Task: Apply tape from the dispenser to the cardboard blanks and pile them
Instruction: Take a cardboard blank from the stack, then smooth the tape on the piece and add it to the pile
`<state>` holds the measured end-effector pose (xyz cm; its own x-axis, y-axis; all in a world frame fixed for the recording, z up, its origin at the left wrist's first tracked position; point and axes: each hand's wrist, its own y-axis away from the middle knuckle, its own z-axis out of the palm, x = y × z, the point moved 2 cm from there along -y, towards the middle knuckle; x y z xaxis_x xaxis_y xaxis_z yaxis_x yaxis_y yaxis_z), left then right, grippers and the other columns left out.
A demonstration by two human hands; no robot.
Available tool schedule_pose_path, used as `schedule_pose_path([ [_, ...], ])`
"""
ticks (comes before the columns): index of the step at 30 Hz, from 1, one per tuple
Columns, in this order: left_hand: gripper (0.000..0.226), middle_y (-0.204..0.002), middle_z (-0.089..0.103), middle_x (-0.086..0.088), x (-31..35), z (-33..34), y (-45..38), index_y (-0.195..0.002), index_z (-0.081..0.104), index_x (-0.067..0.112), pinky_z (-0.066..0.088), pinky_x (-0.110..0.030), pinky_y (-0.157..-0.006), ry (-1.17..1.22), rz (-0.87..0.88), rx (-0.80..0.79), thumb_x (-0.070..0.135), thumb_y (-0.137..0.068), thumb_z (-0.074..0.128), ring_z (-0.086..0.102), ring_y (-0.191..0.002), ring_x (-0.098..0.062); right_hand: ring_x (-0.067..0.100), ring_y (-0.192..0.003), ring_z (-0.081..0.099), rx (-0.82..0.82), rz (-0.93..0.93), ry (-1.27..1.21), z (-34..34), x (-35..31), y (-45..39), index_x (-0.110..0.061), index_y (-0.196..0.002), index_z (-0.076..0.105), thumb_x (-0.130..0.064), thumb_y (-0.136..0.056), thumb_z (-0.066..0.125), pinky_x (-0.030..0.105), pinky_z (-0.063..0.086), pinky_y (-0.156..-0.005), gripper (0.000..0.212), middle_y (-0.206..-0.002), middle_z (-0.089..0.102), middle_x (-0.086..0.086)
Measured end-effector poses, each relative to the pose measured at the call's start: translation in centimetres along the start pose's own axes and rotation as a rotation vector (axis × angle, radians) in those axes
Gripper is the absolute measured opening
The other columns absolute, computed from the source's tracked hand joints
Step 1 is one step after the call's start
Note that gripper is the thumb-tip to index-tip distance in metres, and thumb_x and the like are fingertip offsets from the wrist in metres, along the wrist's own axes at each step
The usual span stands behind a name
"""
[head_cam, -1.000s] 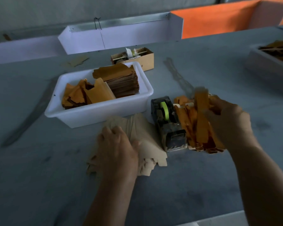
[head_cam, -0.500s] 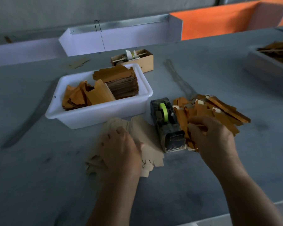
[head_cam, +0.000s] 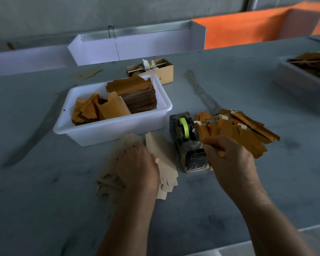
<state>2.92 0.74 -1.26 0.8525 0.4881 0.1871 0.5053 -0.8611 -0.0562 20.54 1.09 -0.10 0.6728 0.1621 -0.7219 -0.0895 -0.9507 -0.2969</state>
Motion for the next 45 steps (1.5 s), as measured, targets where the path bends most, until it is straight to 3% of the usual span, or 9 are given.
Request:
schedule_pose_path([
  [10,0.025,-0.101,0.066,-0.008,-2.3,-2.8,-0.3,-0.105,0.068,0.013,0.044,-0.033,-0.079,0.403,0.054,0.118,0.025,-0.099,0.046,0.058,-0.092,-0.023,-0.004,-0.068,0.051,0.067,-0.021,-0.022,-0.1,-0.5,0.9,-0.018,-0.096,0.067,-0.016,-0.093,0.056,0.007,0.037,-0.050,0.012,-0.079,0.053,-0.014],
  [13,0.022,-0.082,0.065,-0.005,-3.2,-4.4,0.6,-0.078,0.063,0.015,0.042,-0.032,-0.064,0.663,0.062,0.197,0.023,-0.096,0.053,0.056,-0.075,-0.021,-0.003,-0.065,0.053,0.077,-0.018,-0.118,0.3,-1.2,1.5,-0.020,-0.096,0.067,-0.016,-0.092,0.057,0.001,0.041,-0.061,0.011,-0.076,0.053,-0.019],
  [19,0.019,-0.082,0.074,-0.012,-3.6,-4.5,2.5,-0.077,0.072,0.014,0.052,-0.056,-0.089,1.193,-0.042,-0.282,0.017,-0.091,0.060,0.069,-0.087,-0.035,0.004,-0.082,0.063,-0.221,0.150,-0.446,2.0,-2.7,2.5,-0.023,-0.111,0.063,-0.041,-0.087,0.053,0.020,0.055,-0.067,0.032,-0.090,0.065,-0.009],
  [24,0.017,-0.086,0.074,-0.012,-2.9,-3.9,3.2,-0.089,0.072,0.013,0.053,-0.062,-0.079,1.261,-0.035,-0.410,0.028,-0.080,0.071,0.068,-0.086,-0.040,0.015,-0.090,0.061,-0.387,0.414,-0.730,3.3,-2.7,3.3,-0.020,-0.103,0.064,-0.028,-0.086,0.061,0.027,0.056,-0.063,0.019,-0.098,0.063,-0.001],
  [27,0.040,-0.081,0.075,0.001,-2.1,-3.3,3.6,-0.098,0.070,0.020,0.054,-0.042,-0.064,1.224,-0.062,-0.400,0.035,-0.062,0.079,0.070,-0.076,-0.024,0.020,-0.092,0.061,-0.399,0.448,-0.786,3.8,-2.2,3.6,-0.018,-0.092,0.067,-0.021,-0.087,0.061,0.035,0.055,-0.076,0.009,-0.093,0.066,0.003],
  [30,0.022,-0.073,0.072,0.009,-1.5,-2.5,3.7,-0.092,0.066,0.024,0.049,-0.021,-0.053,1.200,-0.117,-0.346,0.025,-0.073,0.079,0.065,-0.063,0.000,0.020,-0.087,0.061,-0.402,0.455,-0.805,3.9,-1.8,3.6,-0.016,-0.088,0.068,-0.019,-0.087,0.061,0.034,0.053,-0.073,0.007,-0.088,0.068,0.002],
  [37,0.020,-0.064,0.069,0.018,-0.9,-0.8,3.7,-0.086,0.065,0.024,0.045,-0.014,-0.043,1.227,-0.160,-0.350,0.023,-0.073,0.080,0.064,-0.057,0.002,0.016,-0.078,0.059,-0.380,0.454,-0.772,3.6,-0.8,3.7,-0.016,-0.080,0.069,-0.016,-0.084,0.065,0.034,0.050,-0.069,0.006,-0.078,0.067,0.000],
  [41,0.024,-0.075,0.073,0.002,-0.7,-0.4,3.6,-0.094,0.068,0.019,0.053,-0.034,-0.061,1.259,-0.173,-0.391,0.019,-0.073,0.079,0.069,-0.076,-0.020,0.006,-0.069,0.058,-0.341,0.412,-0.724,3.2,-0.5,3.7,-0.019,-0.076,0.068,-0.016,-0.083,0.065,0.027,0.047,-0.064,0.009,-0.069,0.066,-0.008],
  [45,0.016,-0.075,0.073,0.005,-0.9,-0.3,3.8,-0.089,0.067,0.021,0.050,-0.027,-0.067,1.270,-0.181,-0.384,0.020,-0.077,0.077,0.068,-0.077,-0.015,-0.002,-0.065,0.059,-0.272,0.285,-0.551,2.9,-0.7,3.8,-0.028,-0.077,0.065,-0.020,-0.082,0.067,0.014,0.045,-0.055,0.010,-0.068,0.066,-0.014],
])
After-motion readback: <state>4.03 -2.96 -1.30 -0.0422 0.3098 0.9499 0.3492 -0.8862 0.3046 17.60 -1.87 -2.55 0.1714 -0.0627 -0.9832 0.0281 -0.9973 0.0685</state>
